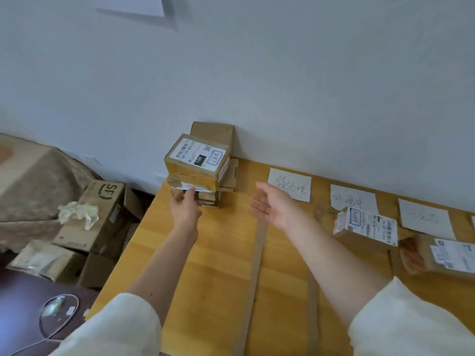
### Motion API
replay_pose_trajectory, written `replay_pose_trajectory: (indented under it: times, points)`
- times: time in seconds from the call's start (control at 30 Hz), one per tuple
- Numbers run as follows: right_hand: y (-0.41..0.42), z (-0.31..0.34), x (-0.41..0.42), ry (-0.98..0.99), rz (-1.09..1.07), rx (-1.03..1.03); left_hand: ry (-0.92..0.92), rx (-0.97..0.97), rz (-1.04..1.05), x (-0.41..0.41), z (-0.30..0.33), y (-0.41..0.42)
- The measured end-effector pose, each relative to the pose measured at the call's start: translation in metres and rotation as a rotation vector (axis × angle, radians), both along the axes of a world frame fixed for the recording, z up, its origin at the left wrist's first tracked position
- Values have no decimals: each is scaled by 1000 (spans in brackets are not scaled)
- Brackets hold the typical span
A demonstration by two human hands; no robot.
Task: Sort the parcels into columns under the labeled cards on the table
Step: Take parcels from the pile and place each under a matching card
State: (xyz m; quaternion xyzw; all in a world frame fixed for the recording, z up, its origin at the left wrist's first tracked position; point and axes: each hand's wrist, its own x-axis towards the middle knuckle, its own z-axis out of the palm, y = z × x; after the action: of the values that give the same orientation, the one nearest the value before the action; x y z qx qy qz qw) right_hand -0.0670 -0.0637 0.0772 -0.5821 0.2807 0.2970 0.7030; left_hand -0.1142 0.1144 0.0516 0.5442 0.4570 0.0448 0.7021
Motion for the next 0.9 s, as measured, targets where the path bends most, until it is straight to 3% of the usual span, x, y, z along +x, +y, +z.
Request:
replay_pose_trajectory:
  times: [0.17, 0.33, 0.6, 0.9]
  points:
    - [49, 21, 38, -269, 219, -248, -44, -76, -38, 36, 10, 31]
    - [76, 38, 64, -372, 298, -303, 4, -260, -181, 54, 1, 30]
    - [86, 28, 80, -447, 352, -417, 5, -321, -153, 62, -11, 27]
    - [82, 30, 75, -419, 371, -392, -30, -292, -112, 55, -12, 29]
